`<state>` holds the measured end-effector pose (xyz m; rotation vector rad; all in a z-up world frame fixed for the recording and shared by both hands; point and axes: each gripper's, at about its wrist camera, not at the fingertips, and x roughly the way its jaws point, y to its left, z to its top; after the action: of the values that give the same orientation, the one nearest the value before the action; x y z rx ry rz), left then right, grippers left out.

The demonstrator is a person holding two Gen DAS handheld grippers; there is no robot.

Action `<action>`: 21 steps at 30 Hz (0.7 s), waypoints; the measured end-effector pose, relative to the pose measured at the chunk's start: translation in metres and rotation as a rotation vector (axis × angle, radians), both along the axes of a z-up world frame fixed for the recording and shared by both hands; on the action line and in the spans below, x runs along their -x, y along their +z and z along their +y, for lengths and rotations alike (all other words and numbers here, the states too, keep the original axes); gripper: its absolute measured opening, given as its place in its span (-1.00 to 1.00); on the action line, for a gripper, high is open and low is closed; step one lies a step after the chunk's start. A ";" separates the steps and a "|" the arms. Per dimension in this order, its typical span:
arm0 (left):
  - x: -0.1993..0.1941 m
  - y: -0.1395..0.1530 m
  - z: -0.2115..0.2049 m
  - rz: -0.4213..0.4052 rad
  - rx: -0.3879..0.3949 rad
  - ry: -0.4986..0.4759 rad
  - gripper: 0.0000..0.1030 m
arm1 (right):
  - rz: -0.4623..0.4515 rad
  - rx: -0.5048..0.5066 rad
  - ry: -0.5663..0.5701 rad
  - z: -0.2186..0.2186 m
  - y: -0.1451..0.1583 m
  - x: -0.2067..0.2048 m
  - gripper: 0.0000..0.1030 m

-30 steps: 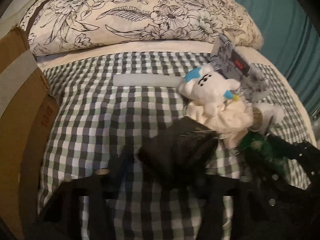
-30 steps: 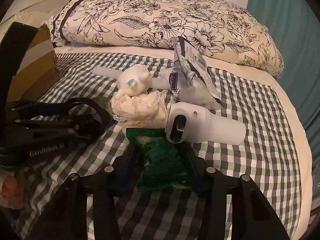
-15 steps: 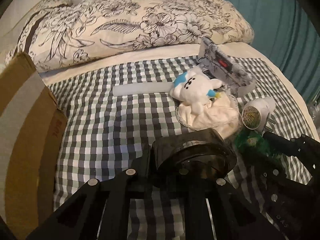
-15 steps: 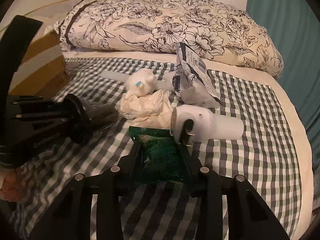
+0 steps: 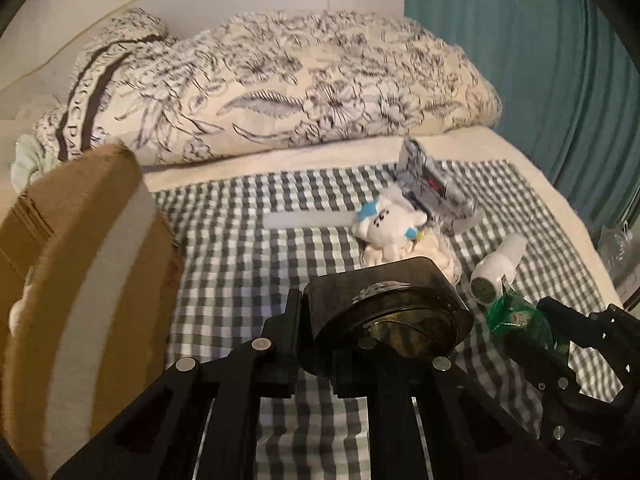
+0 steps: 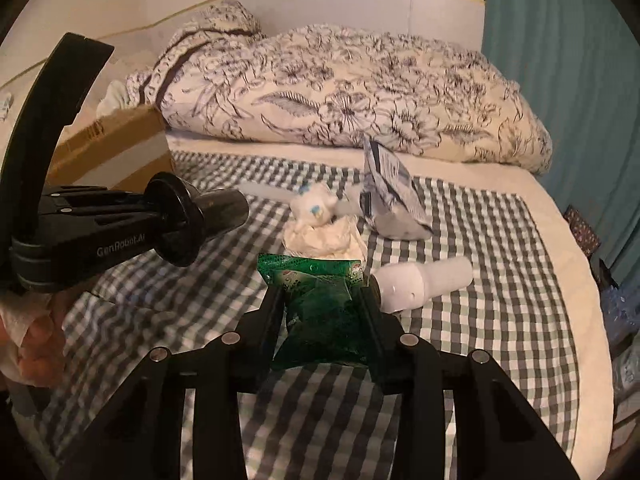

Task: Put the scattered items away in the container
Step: 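Carry the black cup and green packet with both tools over the cardboard box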

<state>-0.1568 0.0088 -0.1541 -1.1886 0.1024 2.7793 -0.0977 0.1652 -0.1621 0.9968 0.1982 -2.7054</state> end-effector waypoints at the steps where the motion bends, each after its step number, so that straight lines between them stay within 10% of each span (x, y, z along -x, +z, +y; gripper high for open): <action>1: -0.004 0.006 -0.002 0.015 0.004 0.003 -0.79 | 0.020 -0.008 0.004 -0.002 0.005 -0.005 -0.28; 21: -0.077 0.084 -0.050 0.209 -0.002 0.062 -0.79 | 0.131 0.006 0.020 -0.026 0.088 -0.043 -0.28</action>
<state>-0.0797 -0.0407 -0.0700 -0.9118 0.0829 2.9497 -0.0544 0.1390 -0.0740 0.8117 0.2232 -2.7531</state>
